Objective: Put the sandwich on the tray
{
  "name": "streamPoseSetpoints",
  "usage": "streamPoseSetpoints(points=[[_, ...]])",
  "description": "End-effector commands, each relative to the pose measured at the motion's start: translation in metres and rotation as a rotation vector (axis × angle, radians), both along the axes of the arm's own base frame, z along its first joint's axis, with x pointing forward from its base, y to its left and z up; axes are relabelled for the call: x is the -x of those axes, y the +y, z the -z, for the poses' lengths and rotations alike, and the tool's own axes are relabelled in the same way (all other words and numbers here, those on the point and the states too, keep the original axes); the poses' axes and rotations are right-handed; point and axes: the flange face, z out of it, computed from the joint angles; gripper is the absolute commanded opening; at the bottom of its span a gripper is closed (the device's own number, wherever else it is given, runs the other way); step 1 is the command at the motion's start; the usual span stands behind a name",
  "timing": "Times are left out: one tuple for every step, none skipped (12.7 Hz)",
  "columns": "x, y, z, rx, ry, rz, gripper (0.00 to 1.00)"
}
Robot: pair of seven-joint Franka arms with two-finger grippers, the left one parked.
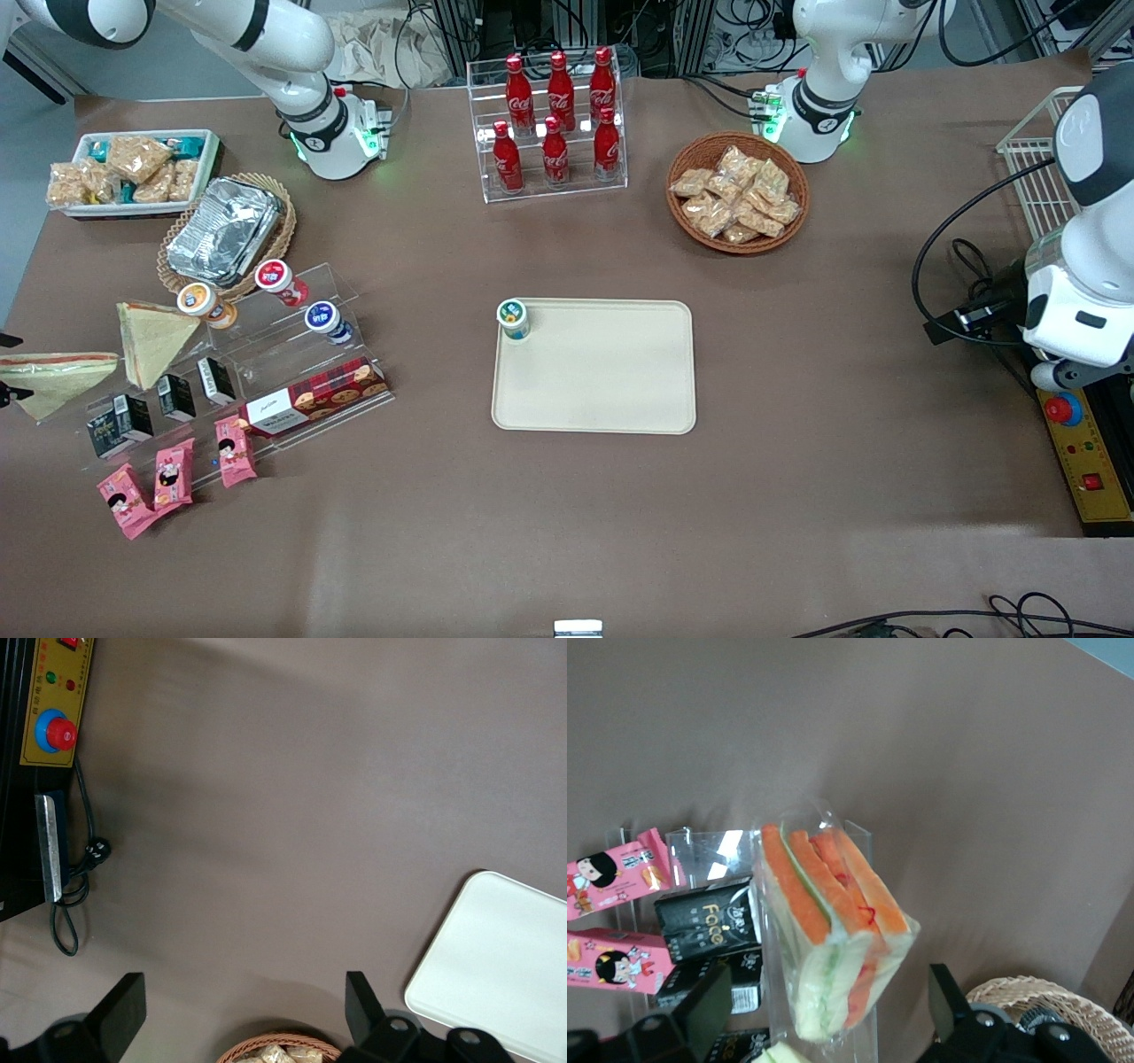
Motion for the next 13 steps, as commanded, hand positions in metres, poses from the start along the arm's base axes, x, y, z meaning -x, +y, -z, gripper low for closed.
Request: streamPoseSetpoints(points=[[0.001, -0.011, 0.002, -0.015, -0.031, -0.017, 0.99], [0.002, -0.011, 0.003, -0.016, -0.030, -0.018, 0.99], [0.001, -0.012, 0.004, -0.015, -0.029, -0.019, 0.99], [0.001, -0.012, 0.007, -0.016, -0.026, -0.019, 0.99], [-0.001, -0.012, 0.007, -0.010, -0.035, -0.019, 0.99], [-0.002, -0.011, 0.012, -0.011, -0.032, -0.024, 0.99], [-0.004, -0.011, 0.014, -0.007, -0.037, -0.025, 0.99], [-0.005, -0.012, 0.020, -0.007, -0.033, -0.026, 0.99], [-0.006, -0.012, 0.022, -0.010, -0.035, -0.024, 0.99], [-0.008, -0.011, 0.024, -0.011, -0.041, -0.024, 0.99], [-0.008, -0.011, 0.025, -0.012, -0.042, -0.026, 0.97], [-0.008, -0.011, 0.026, -0.027, -0.049, -0.051, 0.80], [-0.006, -0.015, 0.027, -0.059, -0.069, -0.067, 0.63]])
